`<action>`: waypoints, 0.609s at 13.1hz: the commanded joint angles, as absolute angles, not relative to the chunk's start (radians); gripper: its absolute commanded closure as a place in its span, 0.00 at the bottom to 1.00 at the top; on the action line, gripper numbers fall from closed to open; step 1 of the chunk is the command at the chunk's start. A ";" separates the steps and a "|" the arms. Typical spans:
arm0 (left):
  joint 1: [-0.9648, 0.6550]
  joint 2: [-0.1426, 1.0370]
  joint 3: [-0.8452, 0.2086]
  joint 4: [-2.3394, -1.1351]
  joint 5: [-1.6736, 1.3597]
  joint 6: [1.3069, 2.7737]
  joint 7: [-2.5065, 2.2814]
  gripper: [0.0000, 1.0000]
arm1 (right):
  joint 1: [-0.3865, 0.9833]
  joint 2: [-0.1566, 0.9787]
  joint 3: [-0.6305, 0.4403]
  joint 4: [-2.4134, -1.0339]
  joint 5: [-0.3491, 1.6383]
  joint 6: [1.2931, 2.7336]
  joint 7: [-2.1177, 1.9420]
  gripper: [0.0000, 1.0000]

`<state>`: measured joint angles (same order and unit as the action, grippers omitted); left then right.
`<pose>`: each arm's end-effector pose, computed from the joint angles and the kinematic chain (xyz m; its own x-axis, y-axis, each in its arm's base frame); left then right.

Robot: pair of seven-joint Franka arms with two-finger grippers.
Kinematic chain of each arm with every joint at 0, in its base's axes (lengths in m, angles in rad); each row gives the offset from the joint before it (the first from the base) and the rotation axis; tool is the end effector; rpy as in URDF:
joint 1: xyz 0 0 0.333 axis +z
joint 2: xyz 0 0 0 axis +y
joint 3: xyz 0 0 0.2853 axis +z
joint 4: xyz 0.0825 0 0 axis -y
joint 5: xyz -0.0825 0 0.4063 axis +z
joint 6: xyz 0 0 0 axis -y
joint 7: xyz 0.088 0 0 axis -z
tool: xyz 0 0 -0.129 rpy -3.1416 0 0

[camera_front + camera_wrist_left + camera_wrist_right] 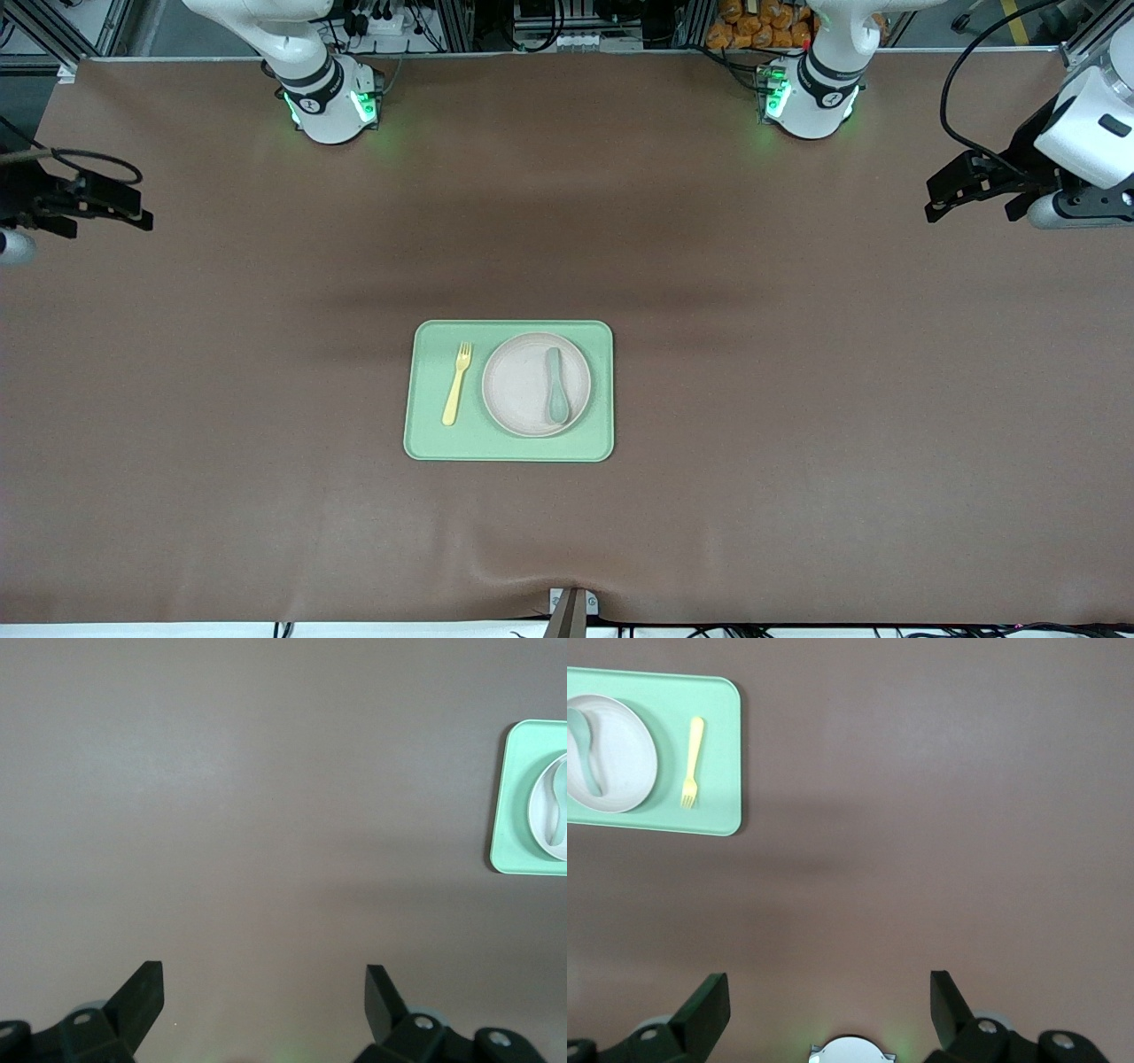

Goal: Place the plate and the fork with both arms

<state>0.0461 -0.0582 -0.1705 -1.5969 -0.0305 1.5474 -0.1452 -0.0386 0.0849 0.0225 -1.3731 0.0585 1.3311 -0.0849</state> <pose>0.5534 -0.0756 0.5894 0.9998 0.0203 0.0048 0.0202 -0.9996 0.0215 0.5718 -0.0012 0.5992 0.9893 0.0827 -0.1206 0.0746 -0.9947 -0.0705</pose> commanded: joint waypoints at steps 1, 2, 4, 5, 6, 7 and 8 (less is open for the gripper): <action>0.057 -0.089 -0.176 -1.611 -0.017 1.537 -0.123 0.00 | -0.041 0.025 0.032 -1.441 0.049 1.372 -0.095 0.00; 0.057 -0.089 -0.176 -1.611 -0.017 1.537 -0.123 0.00 | -0.040 -0.035 0.031 -1.527 0.049 1.425 -0.095 0.00; 0.055 -0.084 -0.176 -1.606 -0.017 1.537 -0.123 0.00 | -0.040 -0.097 0.029 -1.623 0.043 1.480 -0.095 0.00; 0.055 -0.084 -0.176 -1.606 -0.017 1.539 -0.123 0.00 | -0.040 -0.092 0.028 -1.611 0.038 1.479 -0.103 0.00; 0.055 -0.084 -0.176 -1.608 -0.017 1.543 -0.123 0.00 | -0.038 -0.083 0.028 -1.588 0.035 1.473 -0.101 0.00; 0.055 -0.084 -0.176 -1.609 -0.017 1.546 -0.123 0.00 | -0.032 -0.083 0.028 -1.582 0.025 1.467 -0.101 0.00; 0.055 -0.084 -0.178 -1.609 -0.017 1.546 -0.123 0.00 | -0.023 -0.081 0.025 -1.585 0.017 1.465 -0.101 0.00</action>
